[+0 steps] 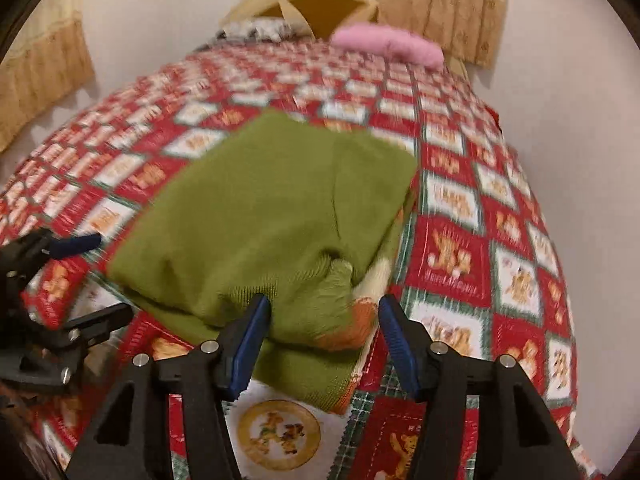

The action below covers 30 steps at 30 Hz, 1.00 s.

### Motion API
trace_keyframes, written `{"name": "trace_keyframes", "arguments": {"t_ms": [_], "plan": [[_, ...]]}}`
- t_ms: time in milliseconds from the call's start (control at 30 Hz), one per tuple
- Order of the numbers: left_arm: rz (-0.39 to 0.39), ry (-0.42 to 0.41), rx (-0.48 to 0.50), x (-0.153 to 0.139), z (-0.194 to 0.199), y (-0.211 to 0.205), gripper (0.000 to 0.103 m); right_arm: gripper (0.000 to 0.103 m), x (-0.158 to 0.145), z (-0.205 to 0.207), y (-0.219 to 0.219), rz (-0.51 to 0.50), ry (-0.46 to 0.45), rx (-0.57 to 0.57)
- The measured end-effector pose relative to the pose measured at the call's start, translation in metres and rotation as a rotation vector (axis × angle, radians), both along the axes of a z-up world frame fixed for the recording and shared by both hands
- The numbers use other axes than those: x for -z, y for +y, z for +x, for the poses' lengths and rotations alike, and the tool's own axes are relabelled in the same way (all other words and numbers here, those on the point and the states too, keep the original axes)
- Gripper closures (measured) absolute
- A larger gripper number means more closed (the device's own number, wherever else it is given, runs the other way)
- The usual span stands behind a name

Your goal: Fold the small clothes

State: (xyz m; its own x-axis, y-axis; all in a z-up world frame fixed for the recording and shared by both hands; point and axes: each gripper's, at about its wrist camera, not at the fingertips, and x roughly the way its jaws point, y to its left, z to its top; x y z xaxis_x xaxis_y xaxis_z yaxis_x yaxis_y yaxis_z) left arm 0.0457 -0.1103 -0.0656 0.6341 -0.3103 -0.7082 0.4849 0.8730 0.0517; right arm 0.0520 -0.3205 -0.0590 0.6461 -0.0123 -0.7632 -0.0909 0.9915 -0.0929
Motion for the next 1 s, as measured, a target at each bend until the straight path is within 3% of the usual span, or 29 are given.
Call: {"name": "trace_keyframes", "arguments": {"t_ms": [67,100,167,233,300,400,533,600,700,800,867,1000], "plan": [[0.061,-0.018,-0.037,0.008,0.009,-0.006,0.015,0.085,0.009,0.002,-0.002,0.056,0.027,0.009],[0.059,-0.016,-0.061,0.01,0.014,-0.003,0.025,0.088,0.01,-0.001,-0.002,0.066,0.032,0.023],[-0.077,0.076,-0.04,0.01,0.026,0.016,0.07,0.089,0.004,-0.014,-0.008,0.162,0.015,0.029],[-0.18,0.145,-0.019,0.01,0.031,0.033,0.08,0.09,-0.002,-0.027,-0.019,0.302,-0.004,0.027],[-0.185,0.14,-0.006,0.011,0.029,0.039,0.08,0.09,0.004,-0.04,-0.031,0.42,-0.003,0.037],[-0.139,0.139,0.015,0.019,0.019,0.035,0.08,0.093,0.036,-0.047,-0.031,0.328,0.036,0.086],[-0.091,0.105,-0.003,0.016,0.009,0.039,0.052,0.095,0.05,-0.057,-0.058,0.535,-0.013,0.125],[-0.11,0.118,0.022,0.007,0.006,0.051,0.043,0.095,0.047,-0.057,-0.06,0.559,-0.013,0.137],[-0.128,0.086,0.04,-0.011,0.002,0.07,0.042,0.093,0.032,-0.066,-0.055,0.488,-0.021,0.153],[-0.126,0.028,0.007,-0.025,0.011,0.075,0.032,0.091,0.004,-0.085,-0.052,0.266,-0.115,0.256],[-0.125,0.005,-0.012,-0.03,0.026,0.068,0.032,0.091,-0.014,-0.086,-0.042,0.251,-0.172,0.225],[-0.17,0.001,-0.06,-0.033,0.053,0.039,0.028,0.091,-0.027,-0.064,-0.01,0.255,-0.185,0.117]]}}
